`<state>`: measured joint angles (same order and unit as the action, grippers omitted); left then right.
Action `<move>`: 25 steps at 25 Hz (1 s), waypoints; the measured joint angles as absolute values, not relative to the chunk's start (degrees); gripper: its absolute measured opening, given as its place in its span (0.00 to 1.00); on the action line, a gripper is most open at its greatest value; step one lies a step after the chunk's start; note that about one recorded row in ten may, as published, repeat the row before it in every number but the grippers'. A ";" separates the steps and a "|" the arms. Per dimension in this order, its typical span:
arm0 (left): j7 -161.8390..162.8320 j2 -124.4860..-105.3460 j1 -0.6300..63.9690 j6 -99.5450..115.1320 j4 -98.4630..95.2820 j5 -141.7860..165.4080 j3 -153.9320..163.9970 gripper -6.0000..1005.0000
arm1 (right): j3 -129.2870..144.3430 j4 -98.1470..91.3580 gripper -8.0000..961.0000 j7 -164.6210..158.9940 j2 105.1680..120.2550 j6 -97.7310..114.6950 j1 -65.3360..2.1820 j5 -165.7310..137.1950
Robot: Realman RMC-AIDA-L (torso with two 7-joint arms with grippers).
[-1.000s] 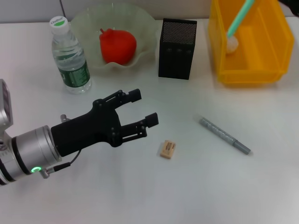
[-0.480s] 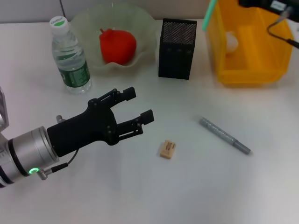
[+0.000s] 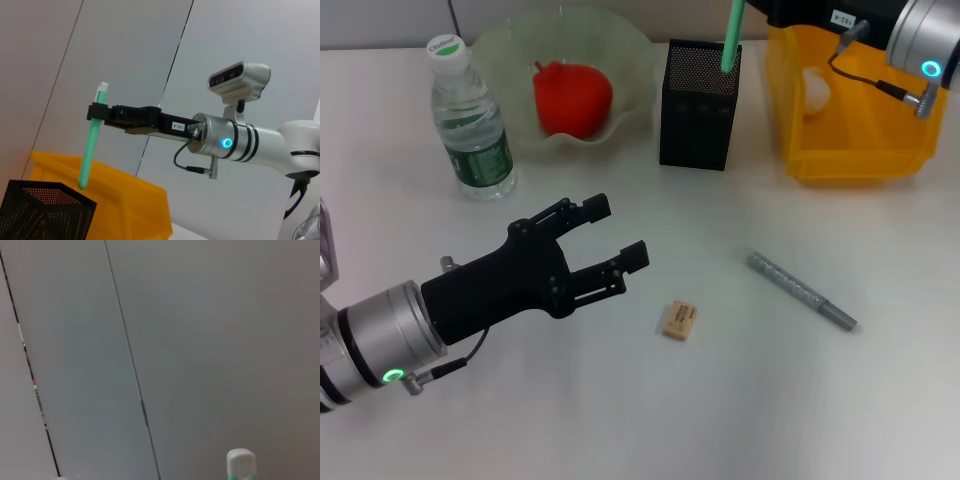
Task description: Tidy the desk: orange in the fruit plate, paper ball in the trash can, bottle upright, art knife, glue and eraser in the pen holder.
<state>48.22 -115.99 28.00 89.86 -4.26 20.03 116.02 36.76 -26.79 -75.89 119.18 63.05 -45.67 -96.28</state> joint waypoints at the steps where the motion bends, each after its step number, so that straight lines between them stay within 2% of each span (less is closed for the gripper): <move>1: 48.22 -116.10 27.96 89.87 -4.28 20.02 116.02 0.85 | 36.76 -26.79 0.21 -75.89 119.18 63.05 -45.67 -96.28; 10: 48.34 -116.28 27.94 90.16 -4.15 19.94 116.02 0.85 | 40.10 -25.16 0.21 -75.93 119.14 59.05 -47.21 -96.59; 22: 48.94 -116.06 27.86 90.25 -4.29 20.30 116.02 0.85 | 40.12 -25.14 0.42 -76.11 119.20 59.40 -46.86 -96.08; 25: 48.96 -115.87 27.86 90.27 -4.31 20.35 116.37 0.85 | 40.33 -25.30 0.57 -76.18 119.19 60.40 -46.51 -93.70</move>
<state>48.96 -115.87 27.86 90.27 -4.31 20.35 116.37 40.33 -25.30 -76.18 119.19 60.40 -46.51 -93.70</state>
